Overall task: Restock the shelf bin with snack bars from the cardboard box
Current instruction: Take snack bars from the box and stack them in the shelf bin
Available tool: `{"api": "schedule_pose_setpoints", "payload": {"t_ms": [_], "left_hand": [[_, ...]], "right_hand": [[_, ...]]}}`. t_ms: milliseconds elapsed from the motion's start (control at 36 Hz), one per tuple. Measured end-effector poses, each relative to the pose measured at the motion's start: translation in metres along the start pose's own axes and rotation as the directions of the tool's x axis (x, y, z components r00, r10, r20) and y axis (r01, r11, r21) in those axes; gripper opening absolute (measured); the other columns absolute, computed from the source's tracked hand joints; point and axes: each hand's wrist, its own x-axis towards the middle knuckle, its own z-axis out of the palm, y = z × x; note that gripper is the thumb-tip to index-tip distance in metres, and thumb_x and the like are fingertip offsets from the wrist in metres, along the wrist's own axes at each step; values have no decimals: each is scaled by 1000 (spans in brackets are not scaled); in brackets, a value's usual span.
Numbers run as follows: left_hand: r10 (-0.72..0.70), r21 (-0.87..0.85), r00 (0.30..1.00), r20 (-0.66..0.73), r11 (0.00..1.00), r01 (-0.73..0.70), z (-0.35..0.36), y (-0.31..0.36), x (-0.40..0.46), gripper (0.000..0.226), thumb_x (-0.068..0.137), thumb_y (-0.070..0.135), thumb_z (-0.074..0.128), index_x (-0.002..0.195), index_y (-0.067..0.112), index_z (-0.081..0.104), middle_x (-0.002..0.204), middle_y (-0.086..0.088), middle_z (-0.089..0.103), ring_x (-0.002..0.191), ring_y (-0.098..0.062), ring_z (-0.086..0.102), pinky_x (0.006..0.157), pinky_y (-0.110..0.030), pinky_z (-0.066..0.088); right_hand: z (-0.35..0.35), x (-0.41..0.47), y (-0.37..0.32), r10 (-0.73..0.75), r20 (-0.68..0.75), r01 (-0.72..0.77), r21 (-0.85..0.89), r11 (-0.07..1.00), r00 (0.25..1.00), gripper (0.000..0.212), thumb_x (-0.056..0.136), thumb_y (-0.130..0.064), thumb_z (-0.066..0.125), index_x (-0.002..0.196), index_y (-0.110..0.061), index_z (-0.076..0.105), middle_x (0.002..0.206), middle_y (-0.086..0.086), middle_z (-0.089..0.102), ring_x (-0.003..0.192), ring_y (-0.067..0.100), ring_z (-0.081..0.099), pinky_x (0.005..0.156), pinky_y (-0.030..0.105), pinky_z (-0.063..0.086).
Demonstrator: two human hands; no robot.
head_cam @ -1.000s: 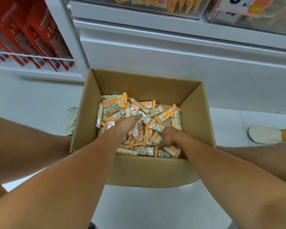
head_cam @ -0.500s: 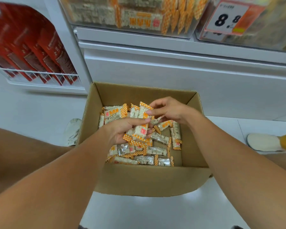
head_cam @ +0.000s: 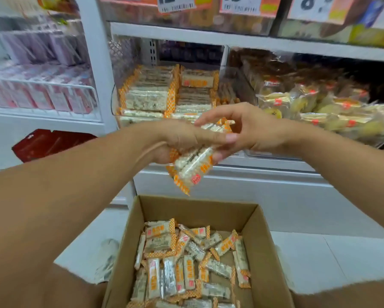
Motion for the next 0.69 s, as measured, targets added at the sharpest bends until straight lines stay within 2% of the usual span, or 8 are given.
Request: {"api": "schedule_pose_setpoints", "payload": {"t_ms": [83,139,194,250,306,444,556,694], "left_hand": [[80,-222,996,-44,971,-88,-18,17,-9,56,74,59,62,94,9,77,88,-7,75,72,-19,72,65,-28,61],[127,-192,961,-244,965,-176,-36,16,-4,62,83,69,55,104,14,75,104,-6,76,90,-23,75,79,-37,61],[290,241,781,-553,953,-183,-61,6,7,47,91,65,55,106,23,68,109,-2,73,100,-24,71,89,-42,57],[610,773,603,-514,634,18,-88,-5,19,36,92,49,63,117,24,65,117,0,68,110,-22,63,97,-40,50],[692,924,633,-347,367,105,-108,-9,29,48,94,27,65,139,17,53,137,-7,58,127,-27,52,105,-41,43],[660,950,689,-301,139,281,-143,-17,48,54,96,18,54,147,7,39,140,-16,49,133,-37,42,107,-52,38],[574,944,752,-323,136,302,-159,-26,50,54,104,32,41,151,8,32,143,-17,47,135,-36,39,110,-49,34],[562,954,772,-296,130,272,-165,-25,52,53,104,34,41,152,12,32,141,-14,48,133,-35,42,109,-48,35]], "right_hand": [[-16,7,2,-44,-101,57,131,990,994,60,60,-16,90,117,-22,70,124,-1,65,114,22,66,92,42,57],[-26,16,12,1,-216,69,318,945,977,59,60,-12,88,115,-21,69,123,10,66,109,29,68,87,39,58],[-33,30,23,98,-359,79,449,890,928,61,59,-9,85,117,-17,67,123,16,66,101,27,71,80,30,58],[-39,49,34,175,-472,60,441,896,864,63,55,-10,87,115,-15,67,120,16,69,97,25,73,77,28,58],[-42,74,43,213,-545,24,395,918,811,62,56,-7,90,112,-14,67,114,14,70,96,26,73,73,30,60],[-55,144,61,289,-597,-91,339,936,748,59,63,-2,93,113,-14,64,106,11,71,93,25,74,77,37,63],[-71,182,69,161,-597,-213,-16,977,786,63,69,-23,93,124,-25,63,131,5,63,119,25,63,96,36,56],[-86,195,66,137,-449,-423,-636,645,883,84,83,-58,72,153,-25,39,159,7,34,144,27,34,117,33,31]]}}
